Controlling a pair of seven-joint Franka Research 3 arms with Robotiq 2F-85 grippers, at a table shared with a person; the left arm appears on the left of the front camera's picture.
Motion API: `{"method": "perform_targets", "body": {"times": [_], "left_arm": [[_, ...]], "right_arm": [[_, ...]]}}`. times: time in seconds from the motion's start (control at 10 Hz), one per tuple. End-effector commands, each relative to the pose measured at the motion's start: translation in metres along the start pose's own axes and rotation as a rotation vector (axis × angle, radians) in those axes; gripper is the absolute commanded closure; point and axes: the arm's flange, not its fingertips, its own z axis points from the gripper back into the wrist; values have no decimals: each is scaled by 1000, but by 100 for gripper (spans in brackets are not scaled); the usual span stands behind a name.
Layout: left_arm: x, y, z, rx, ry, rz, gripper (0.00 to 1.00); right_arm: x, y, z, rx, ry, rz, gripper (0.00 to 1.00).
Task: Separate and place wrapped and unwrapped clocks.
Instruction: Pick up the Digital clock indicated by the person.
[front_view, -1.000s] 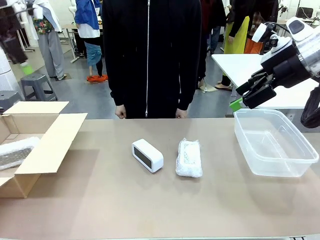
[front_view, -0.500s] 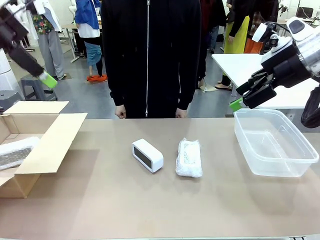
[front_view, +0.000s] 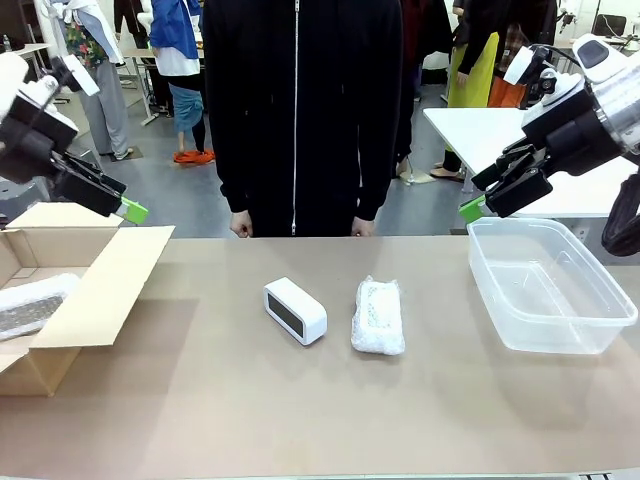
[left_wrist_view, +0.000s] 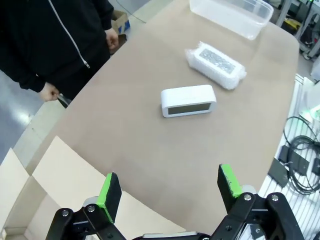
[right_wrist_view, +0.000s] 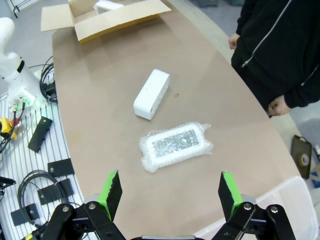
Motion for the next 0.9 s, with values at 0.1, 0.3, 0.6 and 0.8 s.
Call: {"method": "perform_targets", "body": {"times": [0.1, 0.3, 0.6, 0.8], "left_arm": [[-12, 4, -9, -14, -12, -26, 0], [-9, 7, 3, -45, 36, -27, 0], [-6, 6, -3, -31, 31, -18, 0], [-6, 6, -3, -31, 31, -18, 0]], "right_arm": [[-1, 0, -3, 20, -17, -1, 0], [-1, 0, -3, 20, -17, -1, 0], [-1, 0, -3, 20, -17, -1, 0], [-1, 0, -3, 20, -17, -1, 0]]}}
